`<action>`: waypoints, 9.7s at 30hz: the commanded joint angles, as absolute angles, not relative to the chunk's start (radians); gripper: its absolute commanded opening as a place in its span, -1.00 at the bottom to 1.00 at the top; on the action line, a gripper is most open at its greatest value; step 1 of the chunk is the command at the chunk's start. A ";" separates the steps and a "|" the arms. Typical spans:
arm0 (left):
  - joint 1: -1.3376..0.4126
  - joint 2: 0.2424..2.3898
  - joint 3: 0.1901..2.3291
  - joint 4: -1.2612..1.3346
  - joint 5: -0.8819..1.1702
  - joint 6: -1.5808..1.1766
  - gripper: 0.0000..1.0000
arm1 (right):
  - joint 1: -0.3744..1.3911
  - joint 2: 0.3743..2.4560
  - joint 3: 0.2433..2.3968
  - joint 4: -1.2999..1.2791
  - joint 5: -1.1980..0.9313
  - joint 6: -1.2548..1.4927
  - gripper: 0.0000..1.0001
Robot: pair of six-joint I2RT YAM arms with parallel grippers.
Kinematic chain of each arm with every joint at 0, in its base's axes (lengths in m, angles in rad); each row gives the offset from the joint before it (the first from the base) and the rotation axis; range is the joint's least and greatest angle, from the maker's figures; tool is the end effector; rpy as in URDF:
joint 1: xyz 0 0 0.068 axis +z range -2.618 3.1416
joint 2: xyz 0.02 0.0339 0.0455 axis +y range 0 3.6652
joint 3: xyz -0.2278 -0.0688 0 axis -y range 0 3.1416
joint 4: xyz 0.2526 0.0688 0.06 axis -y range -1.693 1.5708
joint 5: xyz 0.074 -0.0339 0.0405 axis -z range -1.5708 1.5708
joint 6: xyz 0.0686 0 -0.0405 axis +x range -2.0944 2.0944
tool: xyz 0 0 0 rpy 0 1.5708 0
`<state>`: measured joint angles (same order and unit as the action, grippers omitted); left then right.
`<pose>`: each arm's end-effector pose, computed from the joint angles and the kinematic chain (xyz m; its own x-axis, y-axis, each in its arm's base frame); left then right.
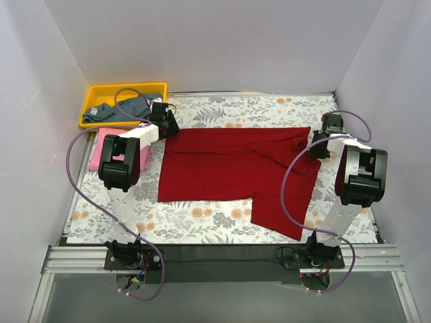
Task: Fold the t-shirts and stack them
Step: Fold the tshirt
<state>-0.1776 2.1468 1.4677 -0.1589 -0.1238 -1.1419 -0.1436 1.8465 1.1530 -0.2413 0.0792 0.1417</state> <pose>0.4674 -0.0753 0.0870 -0.3898 -0.8469 -0.3617 -0.6263 0.5317 -0.5702 0.3943 -0.0625 0.1028 -0.7615 0.2524 -0.5970 0.2997 0.9538 0.0209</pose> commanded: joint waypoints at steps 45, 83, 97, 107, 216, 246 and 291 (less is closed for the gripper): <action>-0.137 2.103 1.322 -0.359 -0.127 -1.063 0.03 | -0.252 2.140 1.436 0.032 -0.489 0.147 -0.24; -0.138 2.160 1.318 -0.403 -0.239 -1.095 -0.25 | -0.147 1.974 1.440 -0.020 -0.046 -0.048 -0.76; -0.137 2.158 1.322 -0.403 -0.253 -1.085 -0.25 | -0.190 2.026 1.417 -0.048 -0.173 0.061 -0.39; -0.138 2.140 1.321 -0.391 -0.264 -1.086 -0.24 | -0.176 2.040 1.436 -0.037 -0.364 0.115 -0.51; -0.436 1.396 0.879 -0.319 -0.299 -1.023 0.40 | 0.436 1.747 1.094 -0.247 0.311 -0.156 -0.33; -0.434 1.401 0.877 -0.319 -0.285 -1.014 0.40 | 0.433 1.707 1.037 -0.322 0.520 -0.132 -0.73; -0.434 1.433 0.882 -0.321 -0.261 -1.003 0.39 | 0.347 1.847 1.302 -0.285 0.138 -0.360 -0.22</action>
